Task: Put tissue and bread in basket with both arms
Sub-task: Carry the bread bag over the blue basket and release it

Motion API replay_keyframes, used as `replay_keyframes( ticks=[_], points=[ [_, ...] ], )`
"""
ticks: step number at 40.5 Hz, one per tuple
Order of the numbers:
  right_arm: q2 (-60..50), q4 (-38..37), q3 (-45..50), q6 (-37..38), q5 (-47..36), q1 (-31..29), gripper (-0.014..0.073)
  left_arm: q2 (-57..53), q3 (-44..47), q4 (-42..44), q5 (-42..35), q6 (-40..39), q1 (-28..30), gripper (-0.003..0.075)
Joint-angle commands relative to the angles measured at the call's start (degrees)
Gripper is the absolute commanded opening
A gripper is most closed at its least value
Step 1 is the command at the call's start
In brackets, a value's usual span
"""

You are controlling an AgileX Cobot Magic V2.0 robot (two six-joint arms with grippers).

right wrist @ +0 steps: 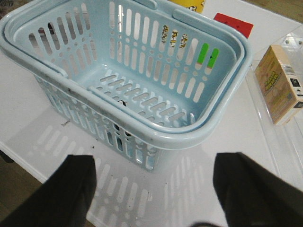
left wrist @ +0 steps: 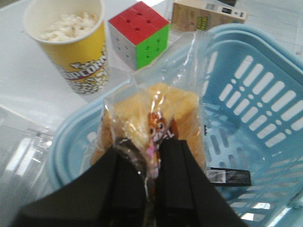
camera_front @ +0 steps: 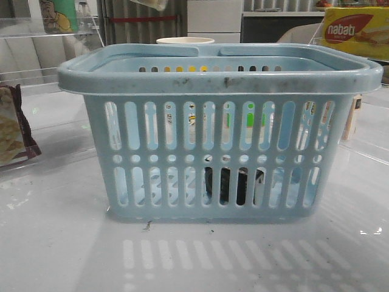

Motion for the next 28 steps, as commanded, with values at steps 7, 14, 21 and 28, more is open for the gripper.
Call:
replay_keyframes(
  ticks=[7,14,21,28],
  points=[
    [-0.1,-0.5,-1.4,-0.2,-4.0,-0.2,0.0612,5.3,-1.5,-0.8,-6.0,0.2,-4.9,0.0204],
    [-0.1,-0.5,-1.4,-0.2,-4.0,-0.2,0.0612,7.2,-1.5,-1.9,-6.6,0.2,-5.2,0.0473],
    [-0.1,-0.5,-1.4,-0.2,-4.0,-0.2,0.0612,4.0,-1.2,-2.9,-6.6,0.2,-5.3,0.0488],
    [-0.1,-0.5,-1.4,-0.2,-4.0,-0.2,0.0612,-3.1,3.9,-3.4,-9.0,0.2,-5.6,0.0488]
  ],
)
